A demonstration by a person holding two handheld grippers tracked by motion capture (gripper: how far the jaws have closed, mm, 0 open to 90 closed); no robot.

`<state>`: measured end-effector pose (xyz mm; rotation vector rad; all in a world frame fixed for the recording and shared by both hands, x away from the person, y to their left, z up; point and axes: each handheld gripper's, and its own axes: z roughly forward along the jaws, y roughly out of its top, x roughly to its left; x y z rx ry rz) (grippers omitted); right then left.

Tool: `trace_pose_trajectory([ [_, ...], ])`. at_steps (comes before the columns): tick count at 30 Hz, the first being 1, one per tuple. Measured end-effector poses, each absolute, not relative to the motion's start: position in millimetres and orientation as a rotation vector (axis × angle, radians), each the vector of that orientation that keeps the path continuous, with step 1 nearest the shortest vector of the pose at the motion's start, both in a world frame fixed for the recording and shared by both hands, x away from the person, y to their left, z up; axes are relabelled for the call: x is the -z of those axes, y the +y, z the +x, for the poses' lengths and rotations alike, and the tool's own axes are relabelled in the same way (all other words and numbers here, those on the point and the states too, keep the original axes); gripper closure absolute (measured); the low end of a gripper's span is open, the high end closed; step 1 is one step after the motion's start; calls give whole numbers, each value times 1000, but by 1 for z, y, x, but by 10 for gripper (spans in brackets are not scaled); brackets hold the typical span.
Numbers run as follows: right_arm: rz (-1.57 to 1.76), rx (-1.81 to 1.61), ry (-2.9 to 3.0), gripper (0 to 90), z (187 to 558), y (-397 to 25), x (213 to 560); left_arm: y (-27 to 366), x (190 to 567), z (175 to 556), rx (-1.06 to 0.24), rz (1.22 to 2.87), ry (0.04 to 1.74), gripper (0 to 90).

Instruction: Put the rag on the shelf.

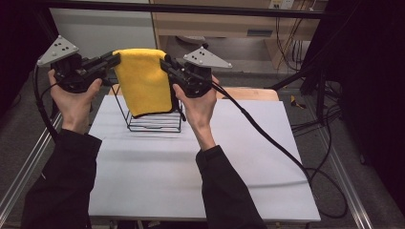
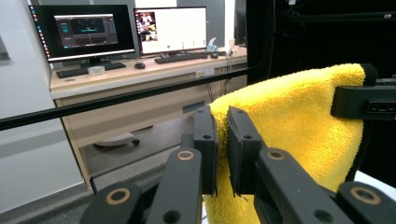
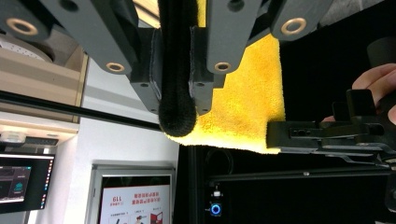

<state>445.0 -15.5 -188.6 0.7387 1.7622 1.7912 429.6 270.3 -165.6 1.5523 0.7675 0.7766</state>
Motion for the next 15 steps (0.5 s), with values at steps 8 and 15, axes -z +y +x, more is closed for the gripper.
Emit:
trace_pose_trajectory([
  [8, 728, -1798, 1743, 785, 451, -11, 177, 274, 155, 435, -780, 1520, 765, 831],
  [15, 711, -1802, 1728, 785, 456, -5, 165, 282, 148, 436, -781, 1474, 761, 830],
])
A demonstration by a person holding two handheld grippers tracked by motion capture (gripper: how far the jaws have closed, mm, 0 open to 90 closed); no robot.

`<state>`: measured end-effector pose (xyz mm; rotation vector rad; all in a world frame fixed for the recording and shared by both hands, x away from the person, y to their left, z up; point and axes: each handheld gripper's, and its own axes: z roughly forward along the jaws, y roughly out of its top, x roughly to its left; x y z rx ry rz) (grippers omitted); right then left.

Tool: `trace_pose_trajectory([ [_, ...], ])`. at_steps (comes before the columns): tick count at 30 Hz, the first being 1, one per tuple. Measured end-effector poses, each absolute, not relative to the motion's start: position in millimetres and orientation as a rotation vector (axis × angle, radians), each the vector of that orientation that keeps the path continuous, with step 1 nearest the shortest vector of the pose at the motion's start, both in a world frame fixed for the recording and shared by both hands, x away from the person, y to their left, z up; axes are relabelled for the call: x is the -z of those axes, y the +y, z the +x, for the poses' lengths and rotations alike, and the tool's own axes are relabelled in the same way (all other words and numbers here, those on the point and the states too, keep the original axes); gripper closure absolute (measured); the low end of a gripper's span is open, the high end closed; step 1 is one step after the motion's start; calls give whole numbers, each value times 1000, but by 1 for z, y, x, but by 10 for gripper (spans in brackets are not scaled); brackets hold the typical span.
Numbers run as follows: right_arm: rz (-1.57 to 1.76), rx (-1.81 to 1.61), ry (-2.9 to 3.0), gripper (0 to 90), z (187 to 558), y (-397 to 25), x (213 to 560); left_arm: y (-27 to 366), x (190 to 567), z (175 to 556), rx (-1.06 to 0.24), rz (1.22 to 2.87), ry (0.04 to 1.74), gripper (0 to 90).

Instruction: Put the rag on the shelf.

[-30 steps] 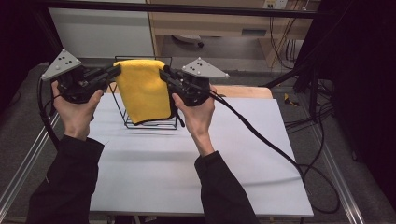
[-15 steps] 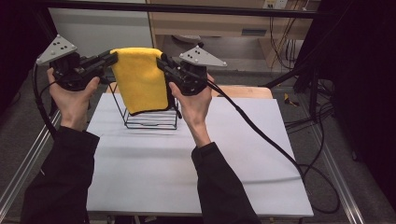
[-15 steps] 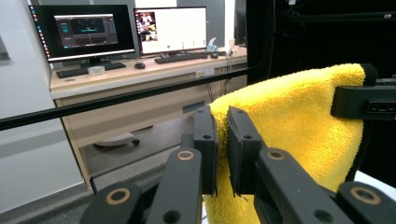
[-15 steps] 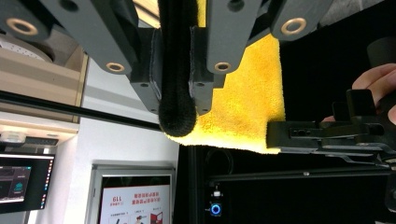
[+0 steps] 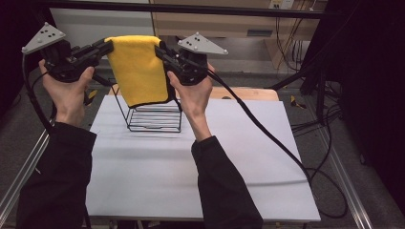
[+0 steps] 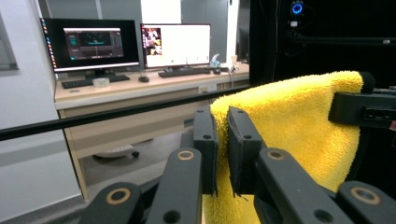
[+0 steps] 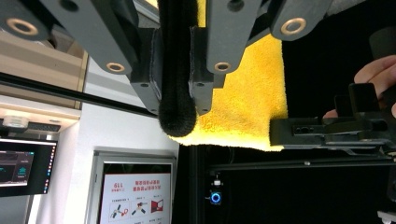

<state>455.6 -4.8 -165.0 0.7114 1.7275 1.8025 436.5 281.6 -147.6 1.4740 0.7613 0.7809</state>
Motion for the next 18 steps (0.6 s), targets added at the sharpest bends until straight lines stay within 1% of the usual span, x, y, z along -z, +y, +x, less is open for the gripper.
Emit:
trace_pose_trajectory([
  [8, 692, -1811, 1697, 785, 465, 4, 149, 287, 138, 439, -808, 1413, 762, 831],
  [18, 676, -1814, 1678, 785, 475, 11, 139, 290, 129, 450, -843, 1381, 771, 830],
])
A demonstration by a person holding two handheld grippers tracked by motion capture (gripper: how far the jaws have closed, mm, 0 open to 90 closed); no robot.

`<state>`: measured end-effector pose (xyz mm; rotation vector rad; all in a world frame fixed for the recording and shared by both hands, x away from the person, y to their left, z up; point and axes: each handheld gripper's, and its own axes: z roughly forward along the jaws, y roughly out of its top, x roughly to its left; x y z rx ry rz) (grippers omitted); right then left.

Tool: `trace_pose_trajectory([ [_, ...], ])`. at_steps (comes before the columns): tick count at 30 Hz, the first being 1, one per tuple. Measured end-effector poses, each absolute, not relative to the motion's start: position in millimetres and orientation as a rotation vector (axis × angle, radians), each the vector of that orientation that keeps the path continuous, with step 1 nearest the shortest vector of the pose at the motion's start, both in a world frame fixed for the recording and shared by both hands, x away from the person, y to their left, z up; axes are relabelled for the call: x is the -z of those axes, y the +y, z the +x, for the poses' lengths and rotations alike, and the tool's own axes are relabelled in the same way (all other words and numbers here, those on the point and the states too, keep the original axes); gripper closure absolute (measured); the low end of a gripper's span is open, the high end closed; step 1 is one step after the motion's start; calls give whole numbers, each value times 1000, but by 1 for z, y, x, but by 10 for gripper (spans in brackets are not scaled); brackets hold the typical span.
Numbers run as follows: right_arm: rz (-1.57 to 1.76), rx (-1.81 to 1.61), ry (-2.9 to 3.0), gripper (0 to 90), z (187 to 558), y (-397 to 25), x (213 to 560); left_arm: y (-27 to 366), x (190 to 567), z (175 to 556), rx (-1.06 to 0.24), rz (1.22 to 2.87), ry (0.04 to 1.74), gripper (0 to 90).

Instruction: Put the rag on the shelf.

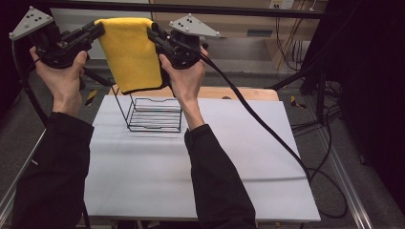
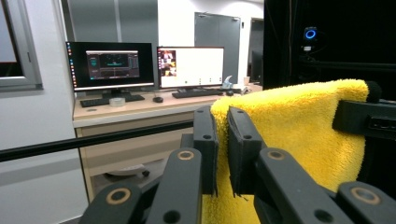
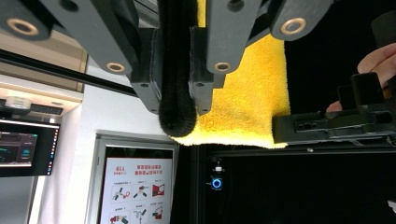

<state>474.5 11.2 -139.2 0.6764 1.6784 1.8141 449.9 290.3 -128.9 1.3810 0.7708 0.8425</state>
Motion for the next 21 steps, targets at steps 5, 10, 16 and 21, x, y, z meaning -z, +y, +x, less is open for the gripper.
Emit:
trace_pose_trajectory([
  [5, 680, -1817, 1671, 785, 480, 14, 139, 291, 128, 457, -853, 1375, 778, 831],
  [10, 676, -1833, 1649, 785, 487, 15, 137, 292, 126, 461, -861, 1350, 763, 830],
  [16, 660, -1813, 1641, 785, 493, 19, 132, 294, 124, 469, -865, 1332, 780, 831],
  [21, 656, -1815, 1636, 785, 499, 22, 129, 295, 121, 474, -873, 1314, 783, 830],
])
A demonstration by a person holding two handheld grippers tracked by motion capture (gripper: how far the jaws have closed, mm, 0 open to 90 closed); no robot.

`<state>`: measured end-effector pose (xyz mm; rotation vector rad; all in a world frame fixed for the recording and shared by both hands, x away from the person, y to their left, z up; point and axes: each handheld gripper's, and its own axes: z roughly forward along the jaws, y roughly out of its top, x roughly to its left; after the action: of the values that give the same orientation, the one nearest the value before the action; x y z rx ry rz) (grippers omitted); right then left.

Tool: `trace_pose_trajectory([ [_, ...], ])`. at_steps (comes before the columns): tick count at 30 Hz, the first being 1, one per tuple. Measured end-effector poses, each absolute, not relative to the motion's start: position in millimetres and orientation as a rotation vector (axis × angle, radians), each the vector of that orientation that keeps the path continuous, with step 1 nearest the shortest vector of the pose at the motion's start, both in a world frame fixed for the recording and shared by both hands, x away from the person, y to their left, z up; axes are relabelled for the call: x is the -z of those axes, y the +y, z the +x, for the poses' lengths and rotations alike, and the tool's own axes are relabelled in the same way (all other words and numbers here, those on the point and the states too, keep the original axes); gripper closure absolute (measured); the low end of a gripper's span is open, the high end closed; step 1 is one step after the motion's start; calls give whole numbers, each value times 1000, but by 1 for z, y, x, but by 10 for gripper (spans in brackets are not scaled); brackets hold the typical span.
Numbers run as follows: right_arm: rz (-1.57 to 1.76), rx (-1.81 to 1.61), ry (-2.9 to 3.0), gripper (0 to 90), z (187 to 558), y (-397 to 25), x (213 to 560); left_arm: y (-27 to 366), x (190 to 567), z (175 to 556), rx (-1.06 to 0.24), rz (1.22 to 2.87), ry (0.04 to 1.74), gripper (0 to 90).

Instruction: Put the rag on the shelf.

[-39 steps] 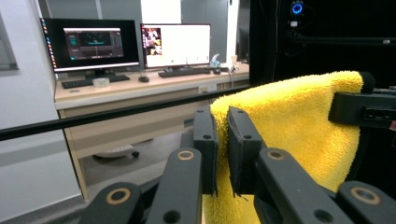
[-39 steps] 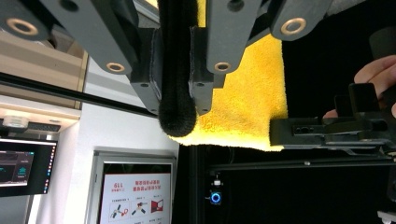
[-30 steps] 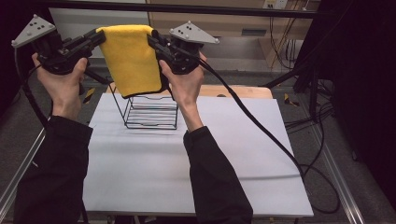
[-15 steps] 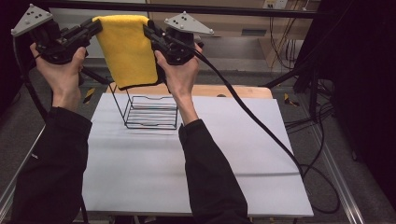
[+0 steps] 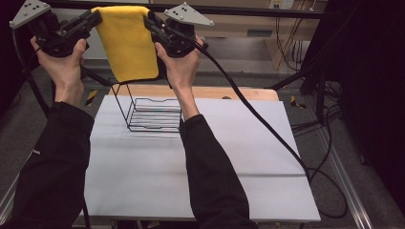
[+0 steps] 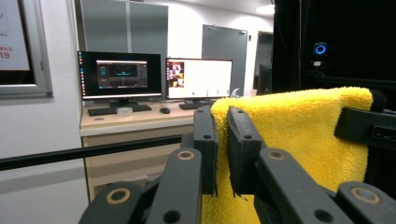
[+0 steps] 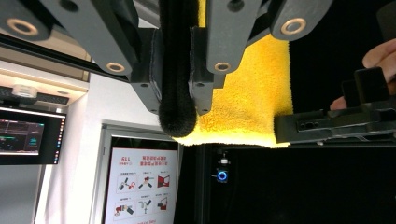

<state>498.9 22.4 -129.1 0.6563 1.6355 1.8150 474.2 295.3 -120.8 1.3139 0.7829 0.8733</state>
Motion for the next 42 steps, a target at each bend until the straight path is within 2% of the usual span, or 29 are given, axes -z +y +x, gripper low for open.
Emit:
trace_pose_trajectory([
  [20, 654, -1758, 1630, 785, 519, 32, 127, 297, 122, 500, -913, 1308, 796, 830],
  [42, 691, -1703, 1709, 785, 532, 32, 160, 297, 156, 512, -916, 1402, 795, 831],
])
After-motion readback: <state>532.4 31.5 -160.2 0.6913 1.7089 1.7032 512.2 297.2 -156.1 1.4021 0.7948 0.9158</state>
